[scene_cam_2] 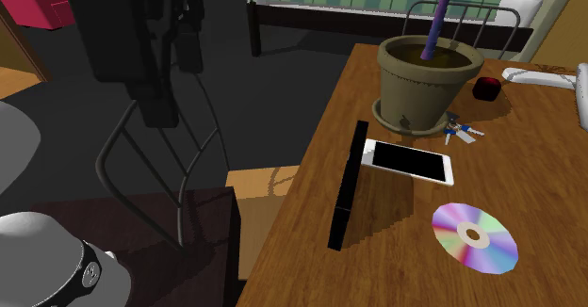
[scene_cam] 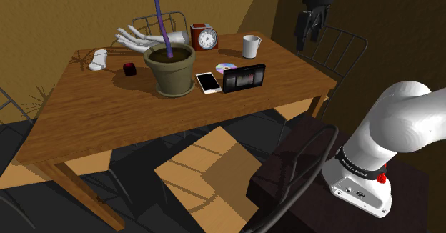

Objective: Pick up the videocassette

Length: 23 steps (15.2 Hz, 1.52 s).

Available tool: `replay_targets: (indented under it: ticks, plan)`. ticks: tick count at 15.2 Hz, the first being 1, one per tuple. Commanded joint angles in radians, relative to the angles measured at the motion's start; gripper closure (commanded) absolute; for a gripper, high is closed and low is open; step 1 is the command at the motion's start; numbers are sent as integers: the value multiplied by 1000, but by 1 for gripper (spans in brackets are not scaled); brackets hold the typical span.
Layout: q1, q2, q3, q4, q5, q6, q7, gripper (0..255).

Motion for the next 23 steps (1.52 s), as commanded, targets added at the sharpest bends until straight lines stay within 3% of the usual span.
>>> replay_targets:
  ticks: [1, 10, 19, 23]
  plan:
    - [0, 0, 0, 0, 0, 0, 0, 0]
    - [144, 244, -141, -5, -70, 306, -521, 0]
    - [286, 521, -210, 79, -27, 546, -1030, 0]
    - [287, 538, -211, 52, -24, 590, -1039, 0]
